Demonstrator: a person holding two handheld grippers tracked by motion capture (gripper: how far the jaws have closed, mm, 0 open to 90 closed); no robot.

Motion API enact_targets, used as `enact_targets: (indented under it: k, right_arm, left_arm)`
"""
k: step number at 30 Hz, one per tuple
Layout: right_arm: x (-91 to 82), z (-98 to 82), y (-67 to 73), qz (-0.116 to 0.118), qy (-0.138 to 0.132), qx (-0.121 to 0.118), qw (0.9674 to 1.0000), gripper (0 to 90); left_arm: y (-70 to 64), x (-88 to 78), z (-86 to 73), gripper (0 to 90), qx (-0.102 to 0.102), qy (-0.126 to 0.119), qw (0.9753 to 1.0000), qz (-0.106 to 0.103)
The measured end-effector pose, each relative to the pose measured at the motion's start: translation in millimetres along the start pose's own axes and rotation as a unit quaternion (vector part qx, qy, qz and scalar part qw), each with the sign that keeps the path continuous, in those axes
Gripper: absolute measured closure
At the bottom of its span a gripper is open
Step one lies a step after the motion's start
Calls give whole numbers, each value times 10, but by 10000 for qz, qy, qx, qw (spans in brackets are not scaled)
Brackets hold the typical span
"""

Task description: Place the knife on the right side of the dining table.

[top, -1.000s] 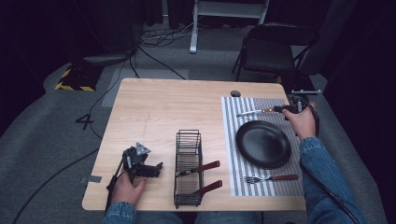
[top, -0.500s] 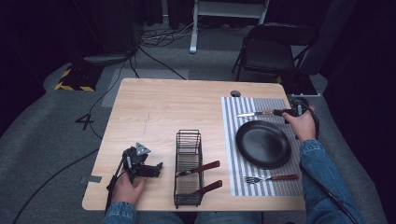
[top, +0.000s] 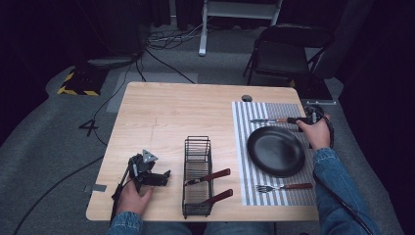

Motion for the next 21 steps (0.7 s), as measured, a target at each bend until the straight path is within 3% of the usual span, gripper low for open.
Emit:
enact_targets:
  k: [4,21]
  right_arm:
    - [8,-12,-27,-53,20,95,9999,438]
    - [108,-52,-131,-250,81,101,9996,438]
  left_arm:
    - [1,-1,0,2,2,3,10000,6]
    - [1,-1,0,2,1,3,10000,5]
Point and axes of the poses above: each handheld gripper's, and its own axes: x roughly forward along the jaws, z roughly out of its top, y roughly to its left, the point moved 7 cm from there along x, roughly forward along the jaws, and after that the axes turned 11 degrees about x, right-handed, at the moved point
